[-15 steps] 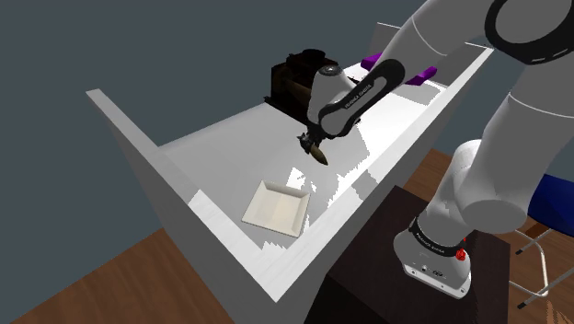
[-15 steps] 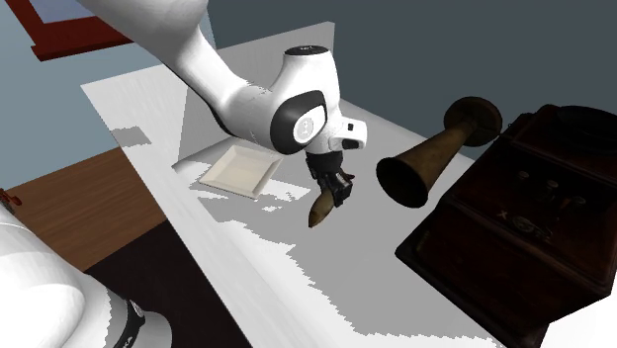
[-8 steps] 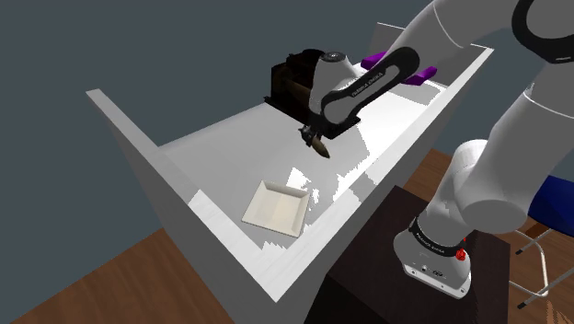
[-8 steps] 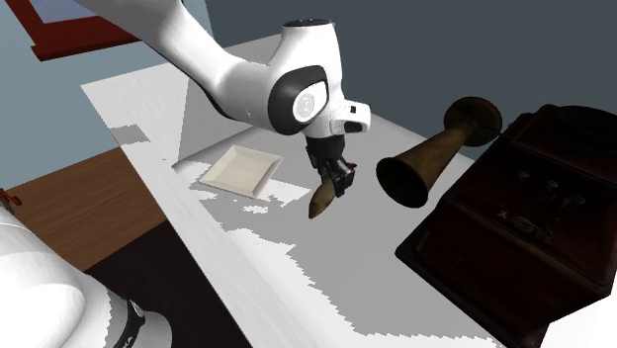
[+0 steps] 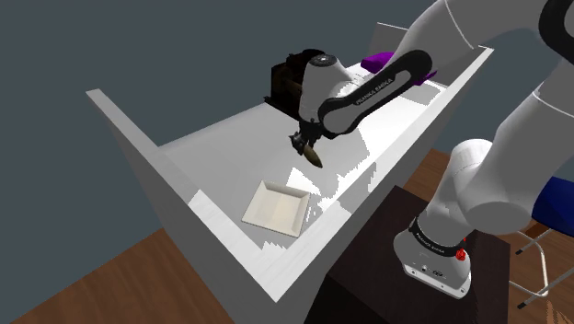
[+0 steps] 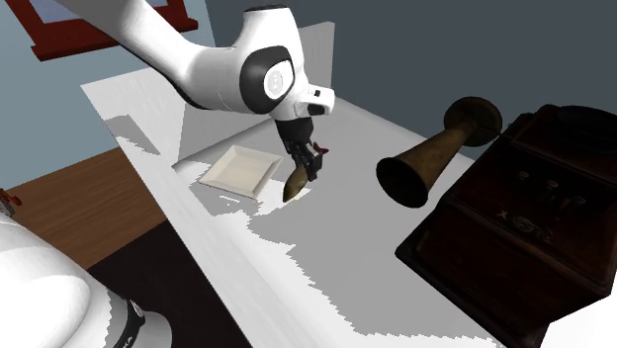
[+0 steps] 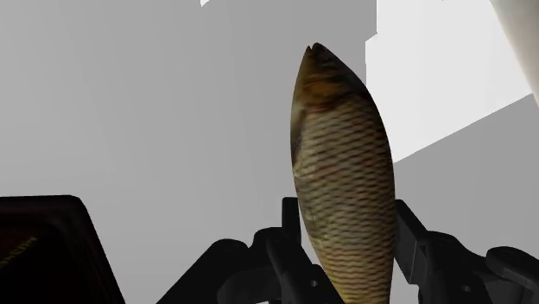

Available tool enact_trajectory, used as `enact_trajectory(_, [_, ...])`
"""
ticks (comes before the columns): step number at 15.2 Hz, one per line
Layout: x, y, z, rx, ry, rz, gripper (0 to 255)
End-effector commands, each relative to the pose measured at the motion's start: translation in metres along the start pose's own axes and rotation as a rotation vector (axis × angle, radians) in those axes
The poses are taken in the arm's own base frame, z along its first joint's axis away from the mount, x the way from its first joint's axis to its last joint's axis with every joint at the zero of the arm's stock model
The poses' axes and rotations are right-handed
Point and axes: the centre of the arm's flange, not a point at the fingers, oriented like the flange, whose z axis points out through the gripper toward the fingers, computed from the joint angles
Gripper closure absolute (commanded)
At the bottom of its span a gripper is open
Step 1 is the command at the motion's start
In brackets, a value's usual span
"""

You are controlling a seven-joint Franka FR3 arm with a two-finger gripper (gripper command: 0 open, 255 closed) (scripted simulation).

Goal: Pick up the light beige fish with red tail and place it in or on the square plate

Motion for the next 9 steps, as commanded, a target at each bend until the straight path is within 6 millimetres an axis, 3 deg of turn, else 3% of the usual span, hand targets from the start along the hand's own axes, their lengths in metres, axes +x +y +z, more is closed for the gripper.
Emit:
enact_trajectory(1, [-0.013, -0.025, -0.008, 0.0, 0.0, 0.002, 255])
enact_trajectory(9, [-0.053, -0.121, -0.028, 0.0, 0.0, 0.002, 255])
